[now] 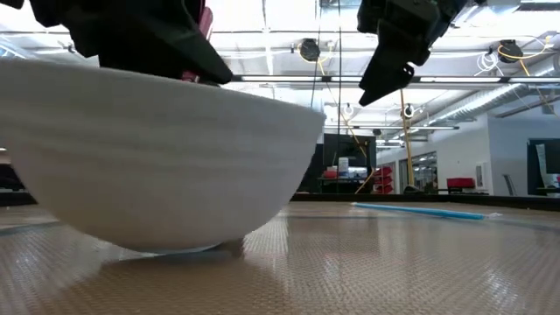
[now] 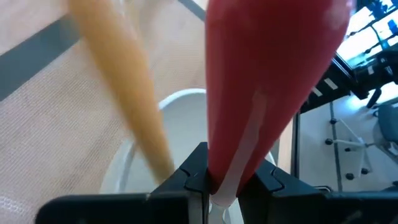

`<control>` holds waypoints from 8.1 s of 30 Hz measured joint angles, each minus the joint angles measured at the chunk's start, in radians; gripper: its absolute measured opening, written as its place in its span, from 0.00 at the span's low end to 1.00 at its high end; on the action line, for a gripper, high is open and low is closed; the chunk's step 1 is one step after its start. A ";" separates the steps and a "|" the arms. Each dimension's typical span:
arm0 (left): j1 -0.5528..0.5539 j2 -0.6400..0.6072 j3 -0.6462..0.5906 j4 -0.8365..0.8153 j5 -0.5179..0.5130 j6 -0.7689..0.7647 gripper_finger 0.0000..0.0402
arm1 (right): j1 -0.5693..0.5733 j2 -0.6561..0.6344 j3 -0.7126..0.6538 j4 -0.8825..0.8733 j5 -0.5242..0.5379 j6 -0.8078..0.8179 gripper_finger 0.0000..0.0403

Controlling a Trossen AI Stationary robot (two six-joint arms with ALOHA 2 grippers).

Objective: Pick & Place Utensil
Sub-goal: Put the pink fork into the white bowl on the mat, then put the black cup to the right of the white bowl on the mat

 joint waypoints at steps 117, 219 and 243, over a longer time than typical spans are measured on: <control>0.793 -0.539 -0.159 -0.466 0.268 0.304 0.47 | 0.001 0.009 -0.013 0.402 0.015 0.215 0.78; 0.755 0.142 0.545 -0.644 0.331 0.615 0.07 | 0.153 -0.305 -0.148 0.192 0.217 0.279 0.78; 0.756 0.142 0.545 -0.632 0.330 0.625 0.15 | 0.153 -0.305 -0.148 0.192 0.217 0.291 0.78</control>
